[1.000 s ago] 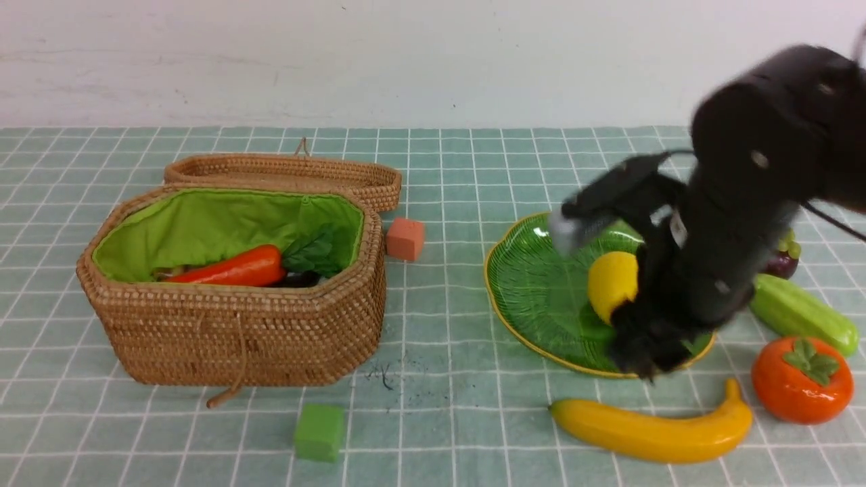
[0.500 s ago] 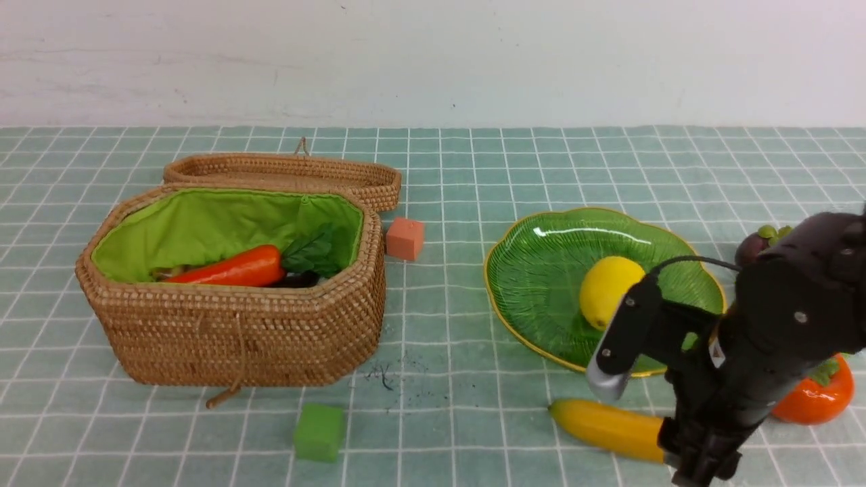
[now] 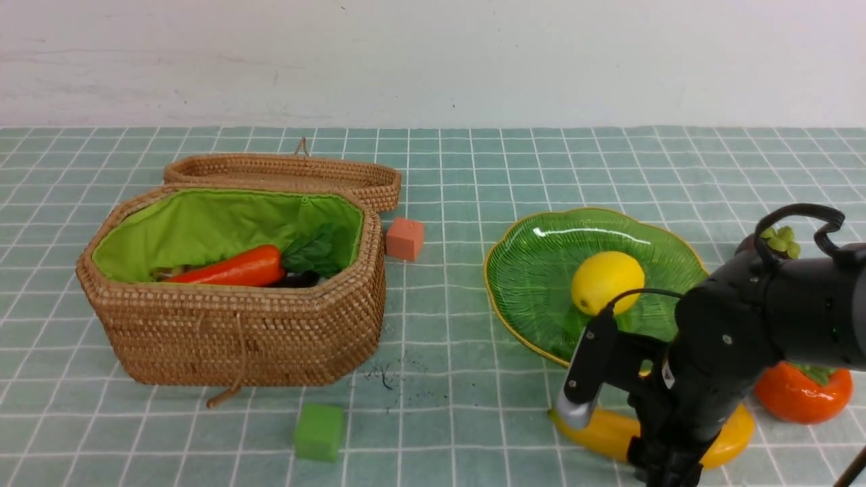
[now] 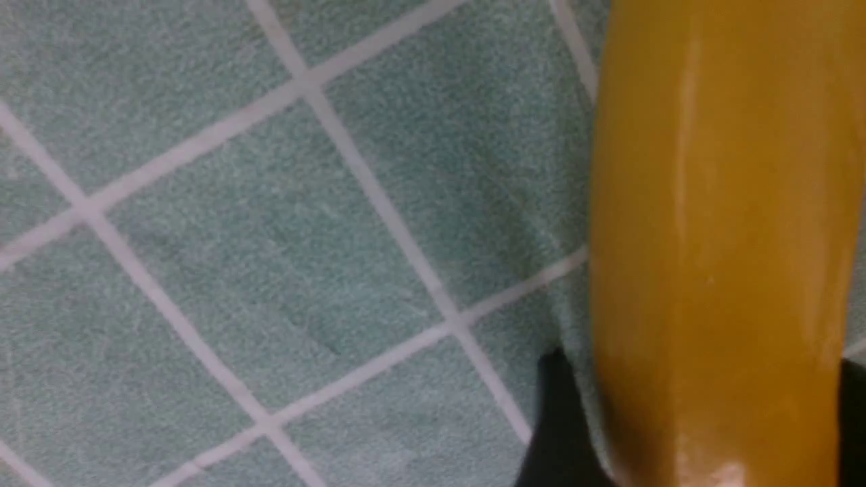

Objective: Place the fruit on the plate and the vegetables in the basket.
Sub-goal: Use the right arm to grab a banana and put it into the right plate

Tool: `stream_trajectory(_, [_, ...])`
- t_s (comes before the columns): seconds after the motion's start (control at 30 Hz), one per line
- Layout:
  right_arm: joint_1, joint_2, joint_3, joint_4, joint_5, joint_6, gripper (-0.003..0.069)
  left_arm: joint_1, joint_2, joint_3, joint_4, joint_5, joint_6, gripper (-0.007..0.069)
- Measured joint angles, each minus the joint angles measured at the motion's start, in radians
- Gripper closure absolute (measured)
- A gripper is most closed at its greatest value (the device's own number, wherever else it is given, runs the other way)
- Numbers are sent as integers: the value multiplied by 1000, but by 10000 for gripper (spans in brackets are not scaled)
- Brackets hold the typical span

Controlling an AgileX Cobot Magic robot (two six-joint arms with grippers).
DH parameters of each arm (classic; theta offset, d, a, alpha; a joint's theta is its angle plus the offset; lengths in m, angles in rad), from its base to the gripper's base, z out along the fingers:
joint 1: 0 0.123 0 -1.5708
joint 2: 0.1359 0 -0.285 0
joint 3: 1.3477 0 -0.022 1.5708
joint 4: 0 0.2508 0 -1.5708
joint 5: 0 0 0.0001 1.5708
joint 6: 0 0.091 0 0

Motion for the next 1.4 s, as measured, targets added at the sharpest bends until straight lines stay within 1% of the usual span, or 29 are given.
stream_trajectory(0.03, [0, 0, 0, 5, 8, 0, 306, 0, 0, 0, 0, 0, 0, 638])
stream_trajectory(0.07, [0, 0, 0, 7, 11, 0, 316, 0, 0, 0, 0, 0, 0, 638])
stream_trajectory(0.1, [0, -2, -1, 13, 23, 8, 355, 0, 0, 0, 0, 0, 0, 638])
stream_trajectory(0.17, [0, -7, -7, 16, 47, 30, 351, 0, 0, 0, 0, 0, 0, 638])
stream_trajectory(0.27, [0, -33, -24, 39, 157, 88, 351, 0, 0, 1, 0, -6, 0, 638])
stream_trajectory(0.33, [-1, -83, -72, 107, 229, 182, 351, 0, 0, 1, 0, -22, 0, 638])
stream_trajectory(0.37, [-1, -103, -95, 138, 240, 227, 351, 0, 0, 1, 0, -32, 1, 638])
stream_trajectory(0.4, [-1, -135, -138, 193, 243, 300, 351, 0, 0, 1, 0, -44, 1, 637])
stream_trajectory(0.43, [-1, -139, -144, 201, 241, 326, 351, 0, 0, 1, 0, -45, 1, 637])
stream_trajectory(0.47, [-1, -157, -192, 251, 221, 417, 351, 0, 0, 1, 0, -53, 1, 637])
stream_trajectory(0.53, [-2, -148, -281, 309, 150, 541, 351, 0, 0, 1, 0, -59, 1, 637])
stream_trajectory(0.57, [-1, -145, -281, 312, 143, 549, 351, 0, 0, 1, 0, -59, 1, 637])
stream_trajectory(0.67, [-12, -73, -383, 334, 54, 628, 351, 0, 0, 1, 0, -61, 1, 636])
stream_trajectory(0.73, [-43, 25, -486, 341, 8, 700, 351, 0, 0, 1, 2, -71, 2, 636])
stream_trajectory(0.9, [-94, 217, -636, 371, 12, 793, 351, 0, 0, 1, 7, -106, 53, 634])
stream_trajectory(1.1, [-110, 328, -724, 412, 32, 846, 351, 0, 0, 1, 7, -126, 72, 634])
stream_trajectory(1.2, [-117, 341, -729, 413, 32, 856, 307, 0, 0, 1, 7, -123, 72, 634])
stream_trajectory(1.33, [-121, 336, -736, 398, 41, 861, 167, 0, 0, 1, 8, -119, 75, 634])
stream_trajectory(1.37, [-121, 331, -738, 396, 51, 861, 139, 0, 0, 1, 8, -119, 75, 634])
stream_trajectory(1.4, [-121, 315, -747, 388, 84, 853, 95, 0, 0, 1, 8, -118, 75, 634])
